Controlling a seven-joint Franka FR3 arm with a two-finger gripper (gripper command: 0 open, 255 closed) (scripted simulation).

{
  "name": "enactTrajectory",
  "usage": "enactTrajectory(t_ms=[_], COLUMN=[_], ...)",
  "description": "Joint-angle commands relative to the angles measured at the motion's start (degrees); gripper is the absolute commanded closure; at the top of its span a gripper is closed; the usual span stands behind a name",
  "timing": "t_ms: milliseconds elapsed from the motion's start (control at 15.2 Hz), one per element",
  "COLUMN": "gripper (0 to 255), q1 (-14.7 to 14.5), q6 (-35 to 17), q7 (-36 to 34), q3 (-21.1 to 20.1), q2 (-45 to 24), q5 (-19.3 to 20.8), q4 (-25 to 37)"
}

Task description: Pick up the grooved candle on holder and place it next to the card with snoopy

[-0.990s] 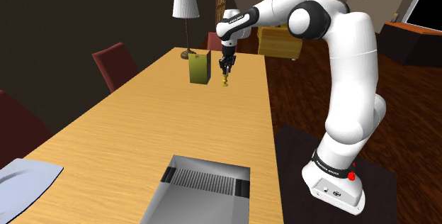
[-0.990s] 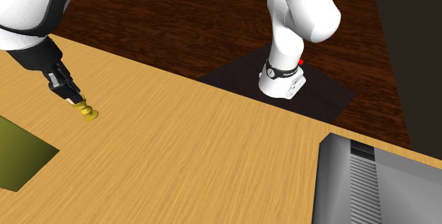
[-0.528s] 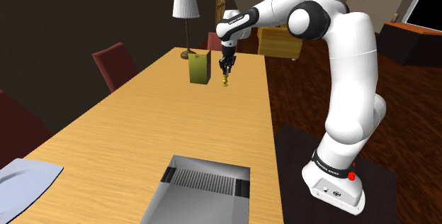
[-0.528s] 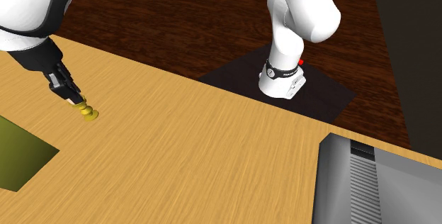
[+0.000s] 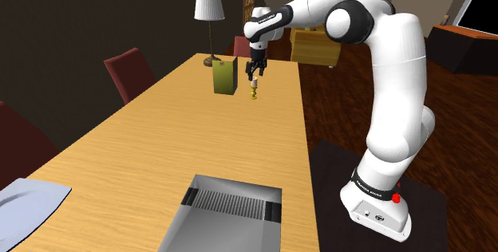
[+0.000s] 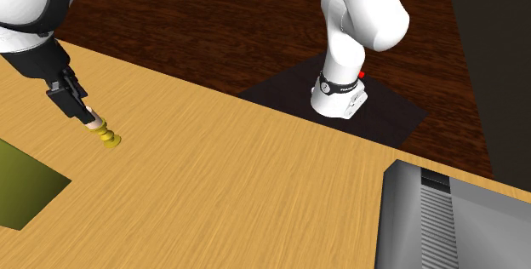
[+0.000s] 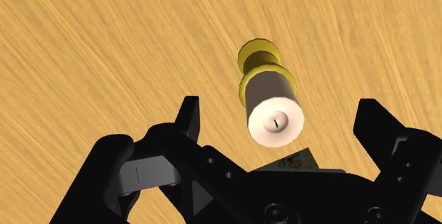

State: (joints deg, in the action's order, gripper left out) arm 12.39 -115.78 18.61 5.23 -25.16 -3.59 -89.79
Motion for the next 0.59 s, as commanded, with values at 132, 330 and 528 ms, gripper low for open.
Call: enactTrajectory(t_ms=[132,330,528], gripper=[0,0,0], q1=[0.0,0.0,0.0], q6=[4.4,4.4,4.4], q7=[-0.2,-0.2,-0.2], q3=[0.1,0.1,0.1], q2=[1.4,1.4,1.4], q5=[0.2,0.2,0.2], q4=[3.0,3.0,3.0])
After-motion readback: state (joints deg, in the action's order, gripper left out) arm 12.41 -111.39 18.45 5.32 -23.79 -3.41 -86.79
